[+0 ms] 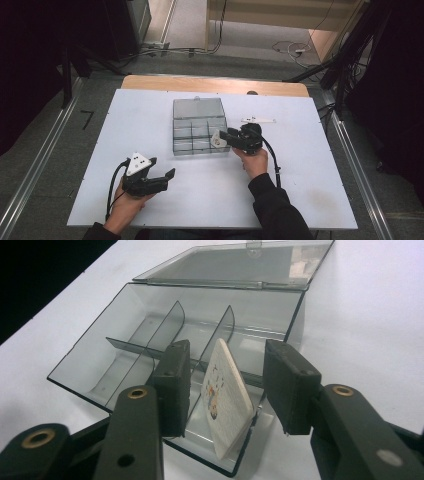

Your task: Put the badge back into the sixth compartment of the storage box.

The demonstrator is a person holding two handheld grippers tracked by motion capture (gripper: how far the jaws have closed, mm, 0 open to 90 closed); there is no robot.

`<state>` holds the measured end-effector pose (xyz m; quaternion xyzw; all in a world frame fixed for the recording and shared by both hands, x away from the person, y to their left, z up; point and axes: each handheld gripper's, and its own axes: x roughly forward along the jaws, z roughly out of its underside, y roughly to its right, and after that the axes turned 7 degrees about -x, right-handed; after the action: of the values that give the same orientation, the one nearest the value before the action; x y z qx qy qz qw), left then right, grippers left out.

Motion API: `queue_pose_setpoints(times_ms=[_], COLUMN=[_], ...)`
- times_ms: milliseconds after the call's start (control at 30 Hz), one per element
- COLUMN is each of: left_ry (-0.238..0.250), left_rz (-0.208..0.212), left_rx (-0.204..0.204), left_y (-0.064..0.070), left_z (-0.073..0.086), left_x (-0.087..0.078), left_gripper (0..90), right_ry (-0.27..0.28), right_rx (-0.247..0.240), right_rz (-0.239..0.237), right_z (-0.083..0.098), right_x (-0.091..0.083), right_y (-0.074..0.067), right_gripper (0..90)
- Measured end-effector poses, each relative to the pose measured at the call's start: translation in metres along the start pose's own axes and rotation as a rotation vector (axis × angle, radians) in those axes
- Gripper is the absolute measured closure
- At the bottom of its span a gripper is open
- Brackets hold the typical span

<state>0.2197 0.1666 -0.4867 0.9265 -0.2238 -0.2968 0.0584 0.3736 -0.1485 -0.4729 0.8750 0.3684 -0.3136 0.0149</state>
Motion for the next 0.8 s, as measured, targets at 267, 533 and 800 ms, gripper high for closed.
queue_pose_setpoints(times_ms=[267,533,800], left_ry=[-0.001,-0.002,0.0], left_rz=[-0.002,-0.007,-0.01], left_rx=[0.0,-0.002,-0.002], left_y=[0.0,-0.001,0.0], left_z=[0.0,0.001,0.001], left_x=[0.0,0.001,0.001], left_gripper=[23.8,23.8,23.8], right_ry=[-0.007,-0.016,-0.032], right_rx=[0.001,0.0,-0.004], right_rz=[0.013,0.011,0.016], right_z=[0.0,0.004,0.008], right_x=[-0.011,-0.023,-0.035], right_y=[0.004,0.007,0.008], right_gripper=[37.3,30.7,23.8])
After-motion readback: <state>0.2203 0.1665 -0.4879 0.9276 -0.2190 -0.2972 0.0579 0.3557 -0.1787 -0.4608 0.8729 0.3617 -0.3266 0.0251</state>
